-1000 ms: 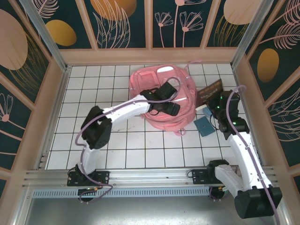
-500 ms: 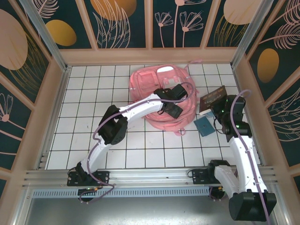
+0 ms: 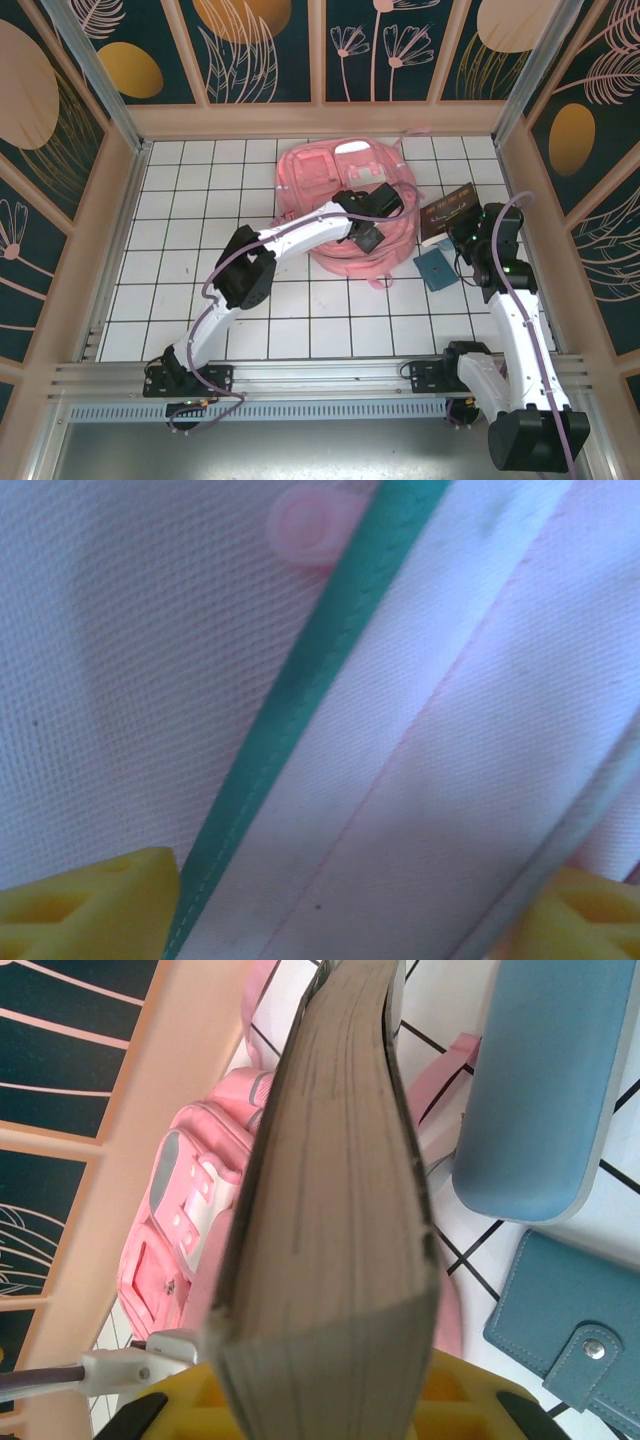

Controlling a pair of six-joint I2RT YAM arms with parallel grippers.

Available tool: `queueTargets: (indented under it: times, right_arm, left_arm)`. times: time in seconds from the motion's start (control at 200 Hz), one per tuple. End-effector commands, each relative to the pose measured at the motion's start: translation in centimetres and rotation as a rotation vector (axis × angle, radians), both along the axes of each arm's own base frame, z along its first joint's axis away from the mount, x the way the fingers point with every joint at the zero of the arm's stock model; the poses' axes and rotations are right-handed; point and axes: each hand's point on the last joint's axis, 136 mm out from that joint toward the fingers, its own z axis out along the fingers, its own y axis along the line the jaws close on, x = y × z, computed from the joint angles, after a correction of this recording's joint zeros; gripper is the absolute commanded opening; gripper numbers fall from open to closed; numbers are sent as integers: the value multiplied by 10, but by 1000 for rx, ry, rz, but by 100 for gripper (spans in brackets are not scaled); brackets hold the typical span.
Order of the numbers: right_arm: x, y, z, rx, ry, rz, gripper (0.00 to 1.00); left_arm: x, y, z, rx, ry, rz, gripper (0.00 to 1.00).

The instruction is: Pack the student bag

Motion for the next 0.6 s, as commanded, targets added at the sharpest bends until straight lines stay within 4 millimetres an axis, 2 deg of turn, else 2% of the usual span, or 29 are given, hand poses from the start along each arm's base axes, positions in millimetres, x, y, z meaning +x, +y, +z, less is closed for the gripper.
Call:
queueTargets:
  times: [0.0, 0.125, 0.27, 0.435, 0.596]
  right_arm:
    - [7, 1, 33, 17, -126, 2, 5]
    - [6, 0, 36, 15, -129, -1, 5]
    - [2, 0, 39, 6, -130, 1, 6]
    - [-3, 3, 43, 2, -133, 21, 6]
    - [-9, 14, 48, 18, -141, 89, 6]
  left_arm:
    - [23, 16, 16, 70, -92, 34, 60]
    - [24, 11, 41, 15, -119, 28, 37]
    - [29, 17, 68, 9, -180, 44, 15]
    - [43, 24, 120, -53, -336, 106, 6]
    - [50, 33, 192, -203, -511, 187, 3]
